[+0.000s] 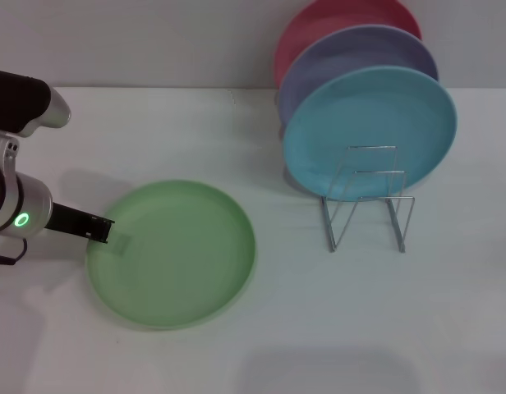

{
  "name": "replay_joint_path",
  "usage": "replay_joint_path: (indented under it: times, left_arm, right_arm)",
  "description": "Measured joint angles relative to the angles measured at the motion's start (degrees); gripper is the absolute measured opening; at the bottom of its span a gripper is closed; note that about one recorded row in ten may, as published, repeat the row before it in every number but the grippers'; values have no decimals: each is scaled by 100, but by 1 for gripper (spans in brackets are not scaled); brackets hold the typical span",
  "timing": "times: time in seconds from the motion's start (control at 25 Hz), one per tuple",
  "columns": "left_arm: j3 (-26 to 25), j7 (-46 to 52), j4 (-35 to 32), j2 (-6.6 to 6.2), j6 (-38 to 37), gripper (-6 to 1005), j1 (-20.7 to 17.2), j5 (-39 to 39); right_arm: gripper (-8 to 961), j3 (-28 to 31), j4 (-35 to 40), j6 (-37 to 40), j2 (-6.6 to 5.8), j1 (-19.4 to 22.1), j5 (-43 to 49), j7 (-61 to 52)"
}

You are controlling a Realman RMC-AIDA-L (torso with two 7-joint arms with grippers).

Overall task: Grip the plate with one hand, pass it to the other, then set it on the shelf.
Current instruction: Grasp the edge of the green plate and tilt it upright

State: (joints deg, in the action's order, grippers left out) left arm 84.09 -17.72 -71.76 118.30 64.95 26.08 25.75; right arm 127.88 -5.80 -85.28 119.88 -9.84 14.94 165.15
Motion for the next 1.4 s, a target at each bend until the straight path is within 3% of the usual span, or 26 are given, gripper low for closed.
replay_joint_path:
  times: [0.28,0.76,1.04,1.2,1.24,1.28,1.32,1.36,1.4]
  left_arm:
    - [8,-139,-262,2,2,77,-93,46]
    - [-42,-369,-1640,-6,145,49,-658,340]
    - [-54,-451,-2439,-16,164,37,-974,357]
    - [-59,-489,-2804,-18,31,37,-1125,348]
    - [-60,-556,-2863,-11,-94,37,-1179,354]
    - [-60,-556,-2863,-11,-94,37,-1179,354]
    - [-58,-597,-2886,-5,-163,37,-1206,355]
    - [-50,-628,-2905,2,-223,37,-1226,359]
    - [-50,-628,-2905,2,-223,37,-1226,359]
  right_arm:
    - [801,0,-8,-8,0,3,0,0]
    - [800,0,-9,-284,0,-20,0,-1]
    - [800,-75,-76,-1247,0,-27,0,-187]
    - [801,-488,-946,-1529,-26,7,47,-1086]
    - [801,-929,-1735,-1336,-83,53,101,-1771]
    - [801,-929,-1735,-1336,-83,53,101,-1771]
    - [801,-1198,-2685,-782,-107,122,425,-2410]
    - [801,-1198,-2685,-782,-107,122,425,-2410]
    - [801,-1250,-3285,-374,-105,166,711,-2698]
